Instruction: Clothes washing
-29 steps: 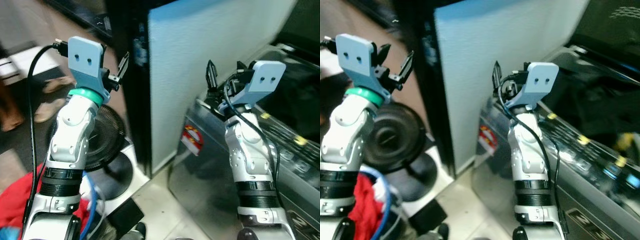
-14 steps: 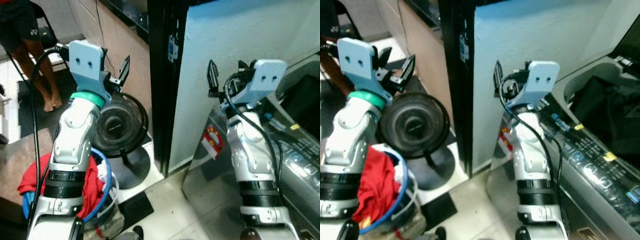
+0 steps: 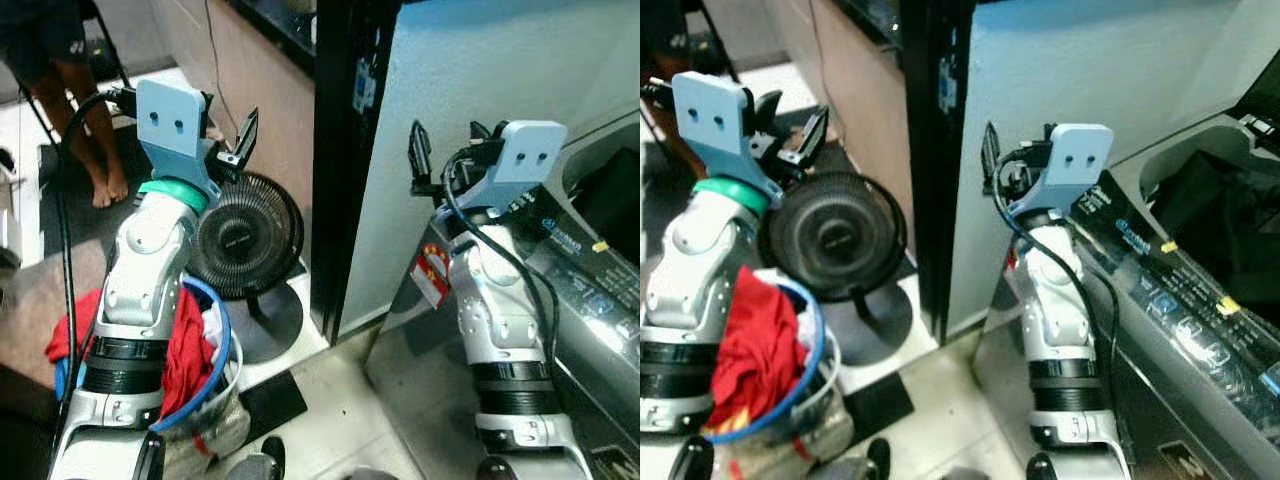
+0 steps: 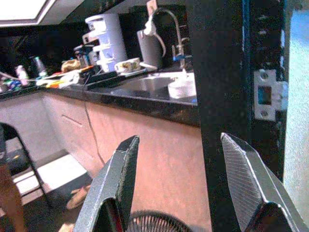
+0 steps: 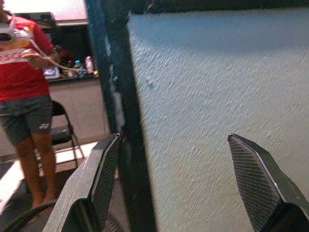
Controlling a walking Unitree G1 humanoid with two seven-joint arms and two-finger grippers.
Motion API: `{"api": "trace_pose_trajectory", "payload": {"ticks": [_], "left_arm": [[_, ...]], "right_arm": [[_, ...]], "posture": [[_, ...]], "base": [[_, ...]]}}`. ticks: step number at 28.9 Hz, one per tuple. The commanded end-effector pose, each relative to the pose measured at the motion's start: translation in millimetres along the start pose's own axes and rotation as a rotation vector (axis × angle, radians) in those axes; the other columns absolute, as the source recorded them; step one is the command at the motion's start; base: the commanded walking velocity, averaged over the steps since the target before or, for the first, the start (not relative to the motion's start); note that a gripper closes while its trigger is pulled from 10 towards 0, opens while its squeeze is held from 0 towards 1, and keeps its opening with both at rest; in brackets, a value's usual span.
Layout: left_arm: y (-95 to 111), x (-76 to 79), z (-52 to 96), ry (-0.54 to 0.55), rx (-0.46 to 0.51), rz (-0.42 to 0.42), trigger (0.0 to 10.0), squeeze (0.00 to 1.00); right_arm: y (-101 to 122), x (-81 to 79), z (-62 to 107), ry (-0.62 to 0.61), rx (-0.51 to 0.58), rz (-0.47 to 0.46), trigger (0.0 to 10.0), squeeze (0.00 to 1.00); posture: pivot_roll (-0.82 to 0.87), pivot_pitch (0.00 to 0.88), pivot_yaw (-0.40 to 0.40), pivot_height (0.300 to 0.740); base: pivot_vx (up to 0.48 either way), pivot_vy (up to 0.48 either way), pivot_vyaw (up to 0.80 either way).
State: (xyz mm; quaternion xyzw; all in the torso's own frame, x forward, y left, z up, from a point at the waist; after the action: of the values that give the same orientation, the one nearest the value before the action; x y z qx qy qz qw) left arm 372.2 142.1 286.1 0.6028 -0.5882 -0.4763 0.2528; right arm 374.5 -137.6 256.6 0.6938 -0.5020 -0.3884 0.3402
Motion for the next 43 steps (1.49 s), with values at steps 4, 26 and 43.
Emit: {"api": "trace_pose_trajectory", "payload": {"ticks": [4, 26, 43], "left_arm": [[-1, -1.0, 0.7, 0.002, -0.003, -0.014, 10.0, 0.0], [-1, -1.6, 0.6, 0.011, -0.005, -0.015, 10.0, 0.0], [-5, -2.3, 1.4, 0.023, -0.021, -0.063, 10.0, 0.0]], "right_arm": [[-3, -0.2, 1.7, 0.006, -0.014, 0.007, 10.0, 0.0], [-5, -10.9, 4.8, 0.073, -0.024, -0.015, 10.0, 0.0], [-13, -20.8, 10.4, 0.131, -0.064, -0.062, 10.0, 0.0]], "posture": [[-0.04, 0.0, 0.052, 0.74], [-0.04, 0.0, 0.052, 0.74], [-0.04, 0.0, 0.051, 0.74]], "base": [[-0.344, 0.0, 0.0], [-0.289, 0.0, 0.46], [0.315, 0.0, 0.0]]}}
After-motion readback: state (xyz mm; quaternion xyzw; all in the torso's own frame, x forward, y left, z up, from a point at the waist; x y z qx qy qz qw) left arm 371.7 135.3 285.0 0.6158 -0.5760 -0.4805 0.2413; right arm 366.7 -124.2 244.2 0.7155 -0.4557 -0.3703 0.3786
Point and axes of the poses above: a point about 5 cm out from each wrist's last joint towards the gripper, its own z axis pointing back from the gripper into the wrist, its own y axis along the axis of the wrist's last joint, x = y × z, the point moved 4 cm from there along -z, pointing out of the wrist towards the gripper, and after that the axes turned 7 degrees about -z, right-handed, at the moved point
